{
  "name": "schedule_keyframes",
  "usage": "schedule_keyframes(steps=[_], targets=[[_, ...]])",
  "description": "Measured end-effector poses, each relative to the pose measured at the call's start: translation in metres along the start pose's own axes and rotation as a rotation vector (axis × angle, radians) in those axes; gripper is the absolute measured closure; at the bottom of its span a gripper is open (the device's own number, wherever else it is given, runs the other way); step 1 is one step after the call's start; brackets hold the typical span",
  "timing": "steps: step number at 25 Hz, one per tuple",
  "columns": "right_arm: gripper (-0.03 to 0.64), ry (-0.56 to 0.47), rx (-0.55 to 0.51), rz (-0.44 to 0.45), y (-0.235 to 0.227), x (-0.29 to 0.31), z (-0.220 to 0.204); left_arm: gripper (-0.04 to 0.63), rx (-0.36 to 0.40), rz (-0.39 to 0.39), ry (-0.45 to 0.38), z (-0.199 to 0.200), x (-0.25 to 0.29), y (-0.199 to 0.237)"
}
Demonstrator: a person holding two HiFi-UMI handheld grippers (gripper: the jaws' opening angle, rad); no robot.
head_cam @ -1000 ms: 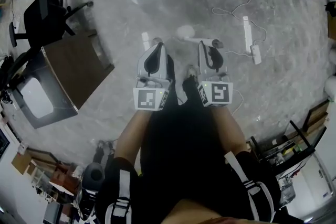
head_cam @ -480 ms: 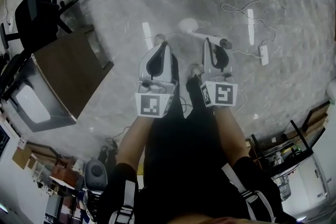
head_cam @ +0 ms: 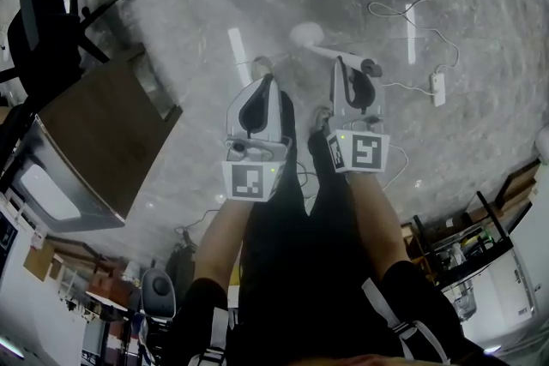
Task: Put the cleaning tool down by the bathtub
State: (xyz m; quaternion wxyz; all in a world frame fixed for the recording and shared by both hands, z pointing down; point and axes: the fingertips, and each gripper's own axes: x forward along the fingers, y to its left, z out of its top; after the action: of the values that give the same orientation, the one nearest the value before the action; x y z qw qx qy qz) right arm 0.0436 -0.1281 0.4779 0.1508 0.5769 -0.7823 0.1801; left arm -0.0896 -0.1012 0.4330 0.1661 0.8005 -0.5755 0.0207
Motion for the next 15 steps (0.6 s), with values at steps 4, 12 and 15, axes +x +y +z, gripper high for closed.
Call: schedule_keyframes(steps=[4, 12, 15], targets=[[0.532, 0.005, 0.001, -0.008, -0.002, 0.021, -0.016, 0.588, 0.0, -0.004, 0.003, -0.018, 0.012, 0.012], [0.532, 0.03, 0.0, -0.028, -0.009, 0.058, -0.056, 0.588, -0.007, -0.007, 0.017, -0.052, 0.03, 0.028], [0.532, 0.041, 0.003, -0.039, -0.011, 0.072, -0.072, 0.589, -0.027, -0.002, 0.018, -0.062, 0.035, 0.036]])
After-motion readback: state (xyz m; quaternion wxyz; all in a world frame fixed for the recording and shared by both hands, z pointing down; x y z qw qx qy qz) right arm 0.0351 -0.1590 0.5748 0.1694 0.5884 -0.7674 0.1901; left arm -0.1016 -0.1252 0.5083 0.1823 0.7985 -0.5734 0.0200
